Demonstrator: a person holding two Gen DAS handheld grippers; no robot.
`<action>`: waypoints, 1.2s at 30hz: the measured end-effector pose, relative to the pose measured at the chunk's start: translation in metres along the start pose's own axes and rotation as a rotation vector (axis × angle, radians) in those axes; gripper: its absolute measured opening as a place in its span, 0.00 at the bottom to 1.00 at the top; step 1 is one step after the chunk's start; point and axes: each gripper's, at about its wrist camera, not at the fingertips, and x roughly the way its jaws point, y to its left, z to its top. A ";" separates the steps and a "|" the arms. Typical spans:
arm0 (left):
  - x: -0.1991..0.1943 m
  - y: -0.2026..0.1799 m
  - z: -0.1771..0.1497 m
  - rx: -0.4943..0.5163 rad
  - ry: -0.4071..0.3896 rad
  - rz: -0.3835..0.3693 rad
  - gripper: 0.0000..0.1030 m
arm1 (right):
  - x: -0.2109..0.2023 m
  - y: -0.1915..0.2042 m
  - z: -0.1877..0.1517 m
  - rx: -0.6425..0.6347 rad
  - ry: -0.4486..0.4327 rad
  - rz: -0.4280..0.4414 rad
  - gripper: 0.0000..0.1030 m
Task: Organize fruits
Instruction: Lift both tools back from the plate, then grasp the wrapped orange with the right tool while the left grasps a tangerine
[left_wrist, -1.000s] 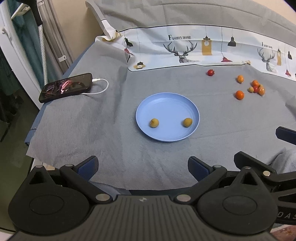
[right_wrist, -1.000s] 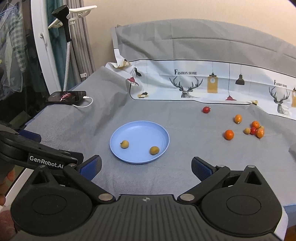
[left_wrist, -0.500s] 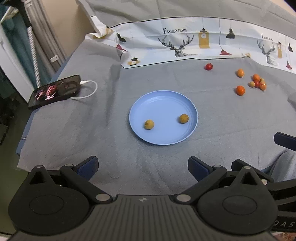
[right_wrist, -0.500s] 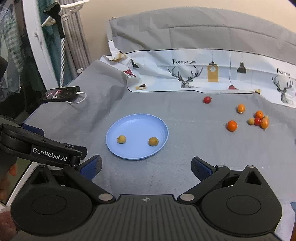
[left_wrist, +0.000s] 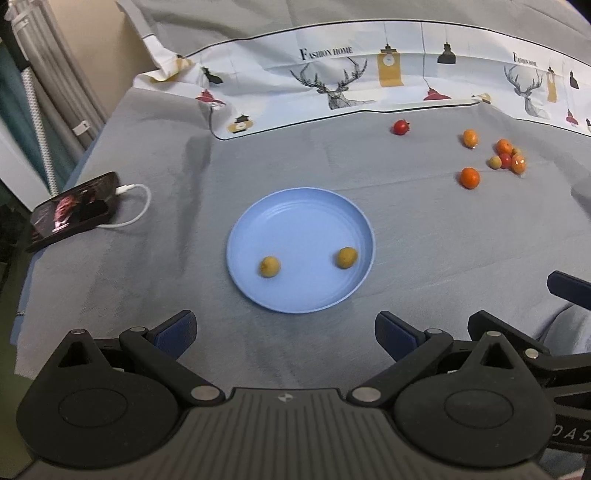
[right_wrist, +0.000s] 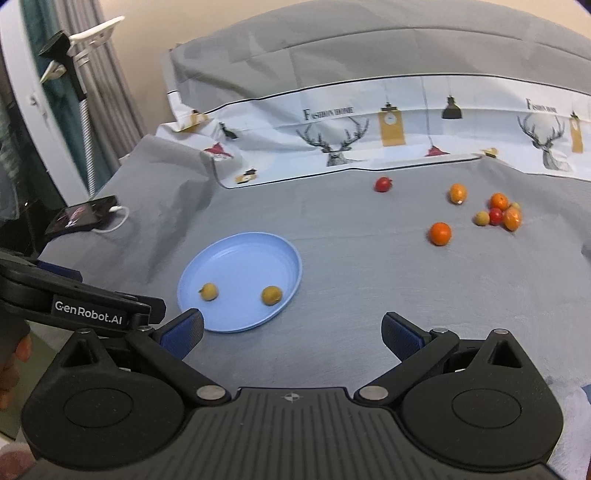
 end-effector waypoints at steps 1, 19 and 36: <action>0.002 -0.003 0.003 0.003 0.002 -0.003 1.00 | 0.001 -0.003 0.001 0.009 -0.001 -0.005 0.99; 0.038 -0.087 0.047 0.126 0.027 -0.048 1.00 | 0.011 -0.082 0.009 0.140 -0.017 -0.115 0.99; 0.159 -0.208 0.141 0.204 0.036 -0.195 1.00 | 0.096 -0.247 0.030 0.380 0.091 -0.244 0.99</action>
